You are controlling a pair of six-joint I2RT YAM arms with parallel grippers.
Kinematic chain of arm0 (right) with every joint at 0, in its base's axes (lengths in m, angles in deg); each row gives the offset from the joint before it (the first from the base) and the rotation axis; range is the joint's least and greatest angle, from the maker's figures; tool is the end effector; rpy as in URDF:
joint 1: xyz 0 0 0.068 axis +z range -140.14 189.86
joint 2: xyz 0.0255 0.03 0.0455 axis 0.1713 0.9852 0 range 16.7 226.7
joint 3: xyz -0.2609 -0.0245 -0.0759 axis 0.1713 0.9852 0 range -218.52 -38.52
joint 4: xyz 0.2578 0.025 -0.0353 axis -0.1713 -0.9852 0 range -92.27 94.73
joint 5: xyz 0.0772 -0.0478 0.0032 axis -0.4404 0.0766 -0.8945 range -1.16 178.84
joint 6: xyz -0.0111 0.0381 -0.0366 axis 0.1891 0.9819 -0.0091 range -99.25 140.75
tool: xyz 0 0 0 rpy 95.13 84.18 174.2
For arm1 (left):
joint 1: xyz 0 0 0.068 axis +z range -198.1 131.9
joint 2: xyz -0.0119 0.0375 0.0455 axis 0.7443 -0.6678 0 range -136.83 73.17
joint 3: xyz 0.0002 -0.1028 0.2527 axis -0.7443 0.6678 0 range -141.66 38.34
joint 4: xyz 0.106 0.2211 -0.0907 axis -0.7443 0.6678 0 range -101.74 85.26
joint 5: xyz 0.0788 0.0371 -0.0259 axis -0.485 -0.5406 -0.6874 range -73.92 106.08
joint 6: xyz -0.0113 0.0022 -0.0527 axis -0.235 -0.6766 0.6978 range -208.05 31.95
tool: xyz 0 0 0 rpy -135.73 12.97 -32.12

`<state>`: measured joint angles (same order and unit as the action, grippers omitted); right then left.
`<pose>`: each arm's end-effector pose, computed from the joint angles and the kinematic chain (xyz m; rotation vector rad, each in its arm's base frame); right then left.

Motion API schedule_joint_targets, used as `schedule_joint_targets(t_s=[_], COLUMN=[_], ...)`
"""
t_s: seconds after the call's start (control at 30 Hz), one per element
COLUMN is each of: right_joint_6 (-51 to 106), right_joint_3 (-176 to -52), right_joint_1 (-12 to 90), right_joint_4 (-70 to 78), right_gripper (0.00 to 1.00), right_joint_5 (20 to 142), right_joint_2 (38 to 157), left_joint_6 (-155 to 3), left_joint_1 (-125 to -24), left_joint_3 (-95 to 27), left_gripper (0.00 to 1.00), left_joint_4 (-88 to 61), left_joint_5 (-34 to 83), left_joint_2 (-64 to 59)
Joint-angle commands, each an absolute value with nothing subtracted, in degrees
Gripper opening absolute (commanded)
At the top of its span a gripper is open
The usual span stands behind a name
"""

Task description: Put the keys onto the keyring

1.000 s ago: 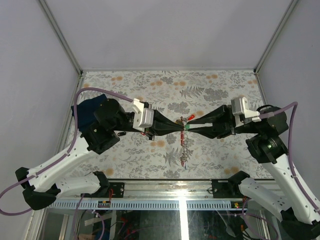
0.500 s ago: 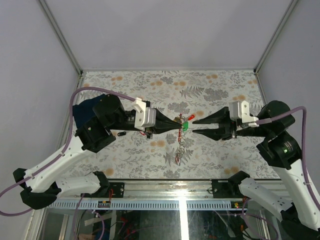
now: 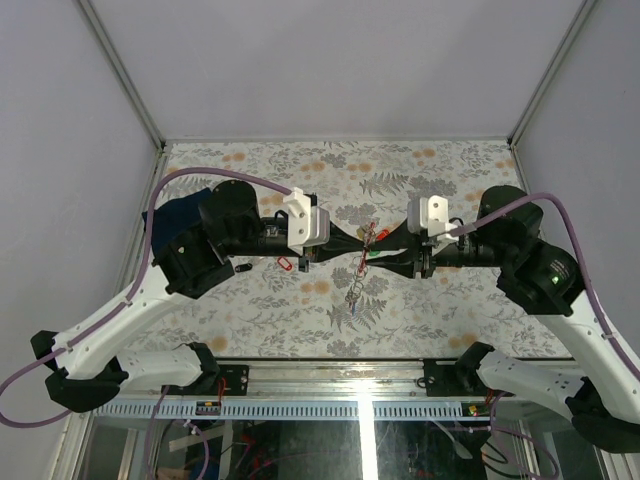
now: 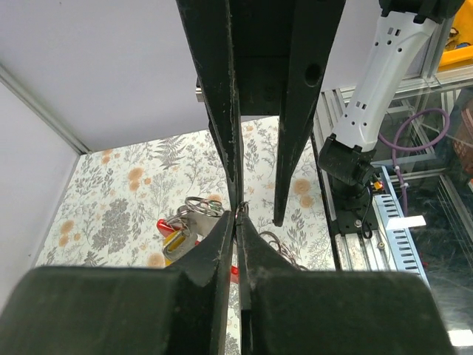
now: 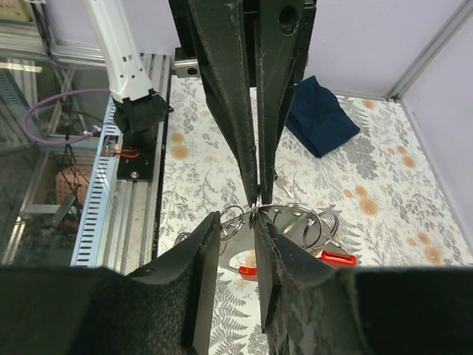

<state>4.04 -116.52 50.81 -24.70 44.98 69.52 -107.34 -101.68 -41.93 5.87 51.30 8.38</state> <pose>0.1016 0.1208 0.4749 -1.2976 1.1152 0.9432 0.1204 -0.1978 0.4717 1.3546 1.0045 -0.9472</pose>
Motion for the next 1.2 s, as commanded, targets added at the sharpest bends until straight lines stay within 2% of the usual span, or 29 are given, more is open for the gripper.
schedule_joint_targets(t_s=[0.0,0.57,0.63,0.83,0.93,1.07,1.17], right_joint_6=[0.21,0.96,1.24,1.87,4.27,7.16,9.26], right_joint_3=[-119.92,-119.87,-119.64,-118.43,-114.45,-106.94,-103.0], right_joint_1=[54.0,54.06,54.0,54.0,53.99,54.07,54.03], right_joint_4=[-26.71,-25.33,-24.84,-22.47,-16.3,-5.43,0.73], right_gripper=[0.31,0.24,0.2,0.0,0.0,0.0,0.0], right_joint_5=[53.24,51.75,51.38,49.74,49.13,50.36,50.52], right_joint_2=[70.09,72.1,72.16,71.67,69.4,65.24,63.12], left_joint_6=[-109.04,-109.74,-109.79,-109.84,-109.37,-107.65,-105.74], left_joint_1=[-101.97,-101.89,-101.92,-101.93,-101.9,-101.9,-101.91], left_joint_3=[-44.52,-44.92,-44.9,-44.81,-44.56,-42.85,-40.29], left_gripper=[0.0,0.0,0.0,0.0,0.0,0.24,0.33], left_joint_4=[6.57,7.77,7.85,7.94,7.27,4.08,0.57], left_joint_5=[49.68,49.01,49.04,49.22,49.49,51.14,51.93], left_joint_2=[8.72,8.26,8.24,8.22,8.67,11.07,14.17])
